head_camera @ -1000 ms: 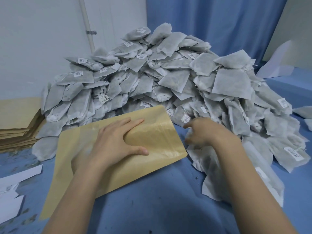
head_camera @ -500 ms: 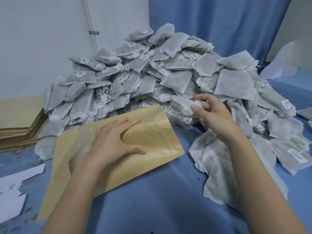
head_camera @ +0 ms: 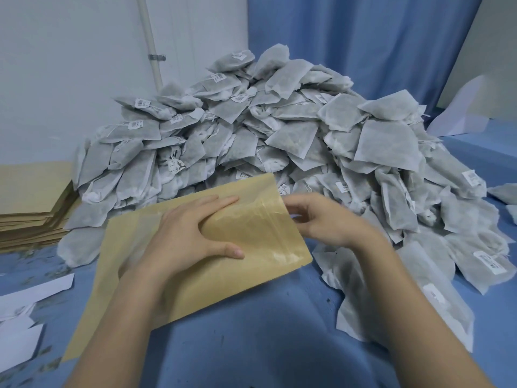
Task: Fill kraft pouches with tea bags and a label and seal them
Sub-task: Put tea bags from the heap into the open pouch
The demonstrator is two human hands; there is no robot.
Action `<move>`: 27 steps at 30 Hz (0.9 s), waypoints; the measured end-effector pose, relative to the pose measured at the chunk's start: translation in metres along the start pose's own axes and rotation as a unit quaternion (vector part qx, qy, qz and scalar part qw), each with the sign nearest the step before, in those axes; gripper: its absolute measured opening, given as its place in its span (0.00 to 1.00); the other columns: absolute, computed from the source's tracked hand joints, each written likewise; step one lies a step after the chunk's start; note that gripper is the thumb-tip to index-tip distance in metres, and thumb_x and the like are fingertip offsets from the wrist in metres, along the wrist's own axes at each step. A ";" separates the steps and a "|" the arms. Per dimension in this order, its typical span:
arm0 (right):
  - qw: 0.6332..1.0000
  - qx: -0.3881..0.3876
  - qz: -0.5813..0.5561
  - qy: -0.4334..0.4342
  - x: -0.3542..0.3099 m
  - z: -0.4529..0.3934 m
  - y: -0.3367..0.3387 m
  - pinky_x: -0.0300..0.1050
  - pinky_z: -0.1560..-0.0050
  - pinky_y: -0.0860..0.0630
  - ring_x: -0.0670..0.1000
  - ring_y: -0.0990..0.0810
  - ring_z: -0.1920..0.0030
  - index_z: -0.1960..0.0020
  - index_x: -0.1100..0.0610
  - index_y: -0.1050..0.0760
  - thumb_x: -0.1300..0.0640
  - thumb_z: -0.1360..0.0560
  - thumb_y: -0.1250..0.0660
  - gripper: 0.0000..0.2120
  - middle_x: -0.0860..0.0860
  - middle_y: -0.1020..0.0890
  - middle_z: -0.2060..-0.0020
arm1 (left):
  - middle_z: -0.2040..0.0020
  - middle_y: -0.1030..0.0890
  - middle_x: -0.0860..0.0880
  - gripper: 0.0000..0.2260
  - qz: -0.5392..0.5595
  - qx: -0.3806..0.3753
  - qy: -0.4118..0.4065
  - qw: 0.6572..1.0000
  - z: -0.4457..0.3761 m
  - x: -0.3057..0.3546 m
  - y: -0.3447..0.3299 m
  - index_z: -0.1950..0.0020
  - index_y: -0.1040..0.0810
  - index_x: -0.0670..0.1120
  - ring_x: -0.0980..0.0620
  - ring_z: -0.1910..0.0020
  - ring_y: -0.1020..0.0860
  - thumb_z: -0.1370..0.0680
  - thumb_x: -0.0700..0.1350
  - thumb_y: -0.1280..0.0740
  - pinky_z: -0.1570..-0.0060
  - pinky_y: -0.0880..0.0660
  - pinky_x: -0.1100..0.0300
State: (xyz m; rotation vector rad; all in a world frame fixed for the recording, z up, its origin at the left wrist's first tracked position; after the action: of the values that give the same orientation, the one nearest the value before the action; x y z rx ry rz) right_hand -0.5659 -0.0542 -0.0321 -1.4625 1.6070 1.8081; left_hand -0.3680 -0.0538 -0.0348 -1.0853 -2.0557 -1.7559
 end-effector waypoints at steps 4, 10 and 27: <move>0.998 0.032 0.031 -0.043 0.015 -0.032 -0.017 0.21 0.67 0.33 0.31 0.27 0.68 0.60 0.47 0.33 0.64 0.24 0.39 0.13 0.42 0.26 0.66 | 0.32 0.30 0.62 0.39 0.009 -0.006 -0.009 1.000 0.000 0.005 -0.004 0.36 0.31 0.69 0.60 0.31 0.36 0.44 0.57 0.21 0.28 0.43 0.52; 0.964 -0.098 0.127 -0.210 0.057 -0.054 -0.027 0.33 0.63 0.34 0.39 0.36 0.65 0.43 0.60 0.30 0.65 0.22 0.42 0.09 0.43 0.36 0.61 | 0.37 0.33 0.68 0.37 -0.015 -0.020 -0.014 1.000 -0.001 0.004 -0.012 0.37 0.33 0.72 0.62 0.32 0.38 0.42 0.58 0.21 0.30 0.45 0.59; 0.723 0.083 0.664 -0.172 0.084 -0.079 0.045 0.47 0.50 0.29 0.58 0.28 0.40 0.38 0.61 0.30 0.62 0.22 0.43 0.14 0.57 0.29 0.41 | 0.29 0.32 0.57 0.42 -0.057 0.068 0.034 0.995 -0.006 -0.024 0.000 0.33 0.34 0.69 0.58 0.29 0.39 0.48 0.71 0.32 0.35 0.52 0.64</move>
State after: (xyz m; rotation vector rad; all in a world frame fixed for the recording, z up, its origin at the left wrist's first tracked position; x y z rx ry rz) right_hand -0.5992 -0.1692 -0.0646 0.4391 2.7182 2.1236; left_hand -0.3526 -0.0688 -0.0477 -0.8721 -2.1989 -1.6505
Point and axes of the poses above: each hand's wrist, its own z-axis away from the middle knuckle, its own y-axis out of the back of the hand, x = y × z, the point moved 5 cm from there along -z, towards the middle knuckle
